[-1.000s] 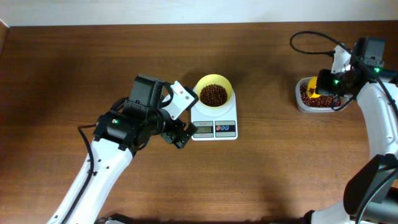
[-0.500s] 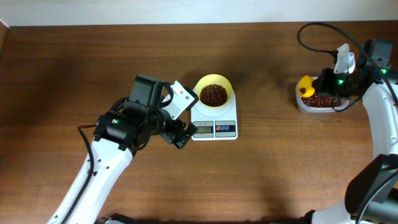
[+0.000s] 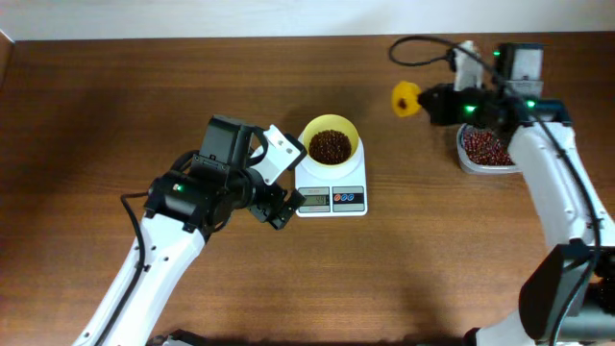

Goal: Scoop item into bowl and weigh 50g on scale

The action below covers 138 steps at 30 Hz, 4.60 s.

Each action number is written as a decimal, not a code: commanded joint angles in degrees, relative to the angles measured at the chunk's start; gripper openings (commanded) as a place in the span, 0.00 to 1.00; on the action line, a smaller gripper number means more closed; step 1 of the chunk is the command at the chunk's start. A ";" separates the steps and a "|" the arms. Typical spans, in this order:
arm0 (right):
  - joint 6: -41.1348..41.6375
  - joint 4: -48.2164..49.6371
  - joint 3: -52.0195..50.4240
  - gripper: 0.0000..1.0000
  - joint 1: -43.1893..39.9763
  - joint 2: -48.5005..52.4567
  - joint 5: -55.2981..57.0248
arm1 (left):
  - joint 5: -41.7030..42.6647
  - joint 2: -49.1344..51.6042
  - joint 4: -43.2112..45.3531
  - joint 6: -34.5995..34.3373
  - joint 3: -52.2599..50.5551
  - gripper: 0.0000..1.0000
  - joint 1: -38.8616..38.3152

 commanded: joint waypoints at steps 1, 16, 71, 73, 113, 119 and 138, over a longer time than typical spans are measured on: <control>1.84 1.42 0.98 0.04 4.07 -1.14 -0.72 | -0.17 -0.92 0.13 0.87 -0.15 0.98 0.09; -17.14 1.55 0.44 0.04 15.13 -1.05 9.14 | -0.20 -0.92 0.13 0.87 -0.15 0.99 0.09; -25.92 -4.26 0.31 0.04 17.88 -0.04 3.13 | -0.20 -0.92 0.13 0.87 -0.15 0.99 0.09; -26.12 -2.78 0.31 0.04 17.70 0.24 5.62 | -0.20 -0.92 0.13 0.87 -0.15 0.99 0.09; -25.88 -0.59 0.31 0.04 17.55 0.90 5.35 | -0.20 -0.92 0.13 0.87 -0.15 0.99 0.09; -24.92 -0.57 0.31 0.04 17.44 0.90 5.29 | -0.20 -0.92 0.13 0.87 -0.15 0.99 0.09; 13.20 -2.32 0.33 0.04 -4.46 0.90 -15.34 | -0.20 -0.92 0.13 0.87 -0.15 0.99 0.09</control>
